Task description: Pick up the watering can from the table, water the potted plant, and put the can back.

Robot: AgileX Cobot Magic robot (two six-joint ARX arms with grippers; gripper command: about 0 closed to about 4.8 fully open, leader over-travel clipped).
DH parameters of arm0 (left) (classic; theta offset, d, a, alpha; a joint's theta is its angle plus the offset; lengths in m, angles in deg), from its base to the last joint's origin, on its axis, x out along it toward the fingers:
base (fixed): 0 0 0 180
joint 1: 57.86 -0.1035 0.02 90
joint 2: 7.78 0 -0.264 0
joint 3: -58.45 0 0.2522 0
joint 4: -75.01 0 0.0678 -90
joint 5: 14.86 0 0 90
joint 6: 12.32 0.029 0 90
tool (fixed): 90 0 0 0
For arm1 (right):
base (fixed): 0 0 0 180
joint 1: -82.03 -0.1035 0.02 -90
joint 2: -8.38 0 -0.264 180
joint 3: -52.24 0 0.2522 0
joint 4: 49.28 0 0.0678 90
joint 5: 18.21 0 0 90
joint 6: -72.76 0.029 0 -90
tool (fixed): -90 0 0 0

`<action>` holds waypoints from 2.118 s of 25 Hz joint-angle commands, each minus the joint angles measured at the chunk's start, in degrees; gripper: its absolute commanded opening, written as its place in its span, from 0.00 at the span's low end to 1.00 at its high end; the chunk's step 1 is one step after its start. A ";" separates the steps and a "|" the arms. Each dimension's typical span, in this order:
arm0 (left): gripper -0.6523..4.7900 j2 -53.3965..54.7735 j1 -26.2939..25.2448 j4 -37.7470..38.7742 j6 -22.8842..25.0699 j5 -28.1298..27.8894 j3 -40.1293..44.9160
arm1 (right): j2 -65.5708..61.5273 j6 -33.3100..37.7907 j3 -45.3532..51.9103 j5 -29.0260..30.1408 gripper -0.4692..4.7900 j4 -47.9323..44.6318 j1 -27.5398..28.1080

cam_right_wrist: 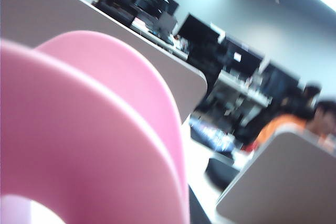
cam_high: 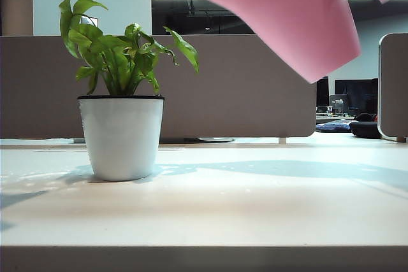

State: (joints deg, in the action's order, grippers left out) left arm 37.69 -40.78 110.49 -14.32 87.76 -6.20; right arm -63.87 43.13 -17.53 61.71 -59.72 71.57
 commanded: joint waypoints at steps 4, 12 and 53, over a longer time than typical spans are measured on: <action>0.11 -0.09 0.04 -0.81 0.04 0.26 -0.37 | -1.55 19.58 1.97 -0.26 0.32 -3.08 3.43; 0.11 -0.09 0.04 -0.74 0.04 0.26 -0.37 | -12.44 32.85 7.19 2.71 0.31 -18.18 4.55; 0.11 -0.68 0.04 -1.09 2.21 0.22 -0.37 | -23.89 30.62 10.03 1.81 0.63 -13.31 4.48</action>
State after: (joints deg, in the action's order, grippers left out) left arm 37.36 -40.78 110.46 -12.16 87.76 -6.20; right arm -88.78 73.80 -7.30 64.13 -74.54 76.11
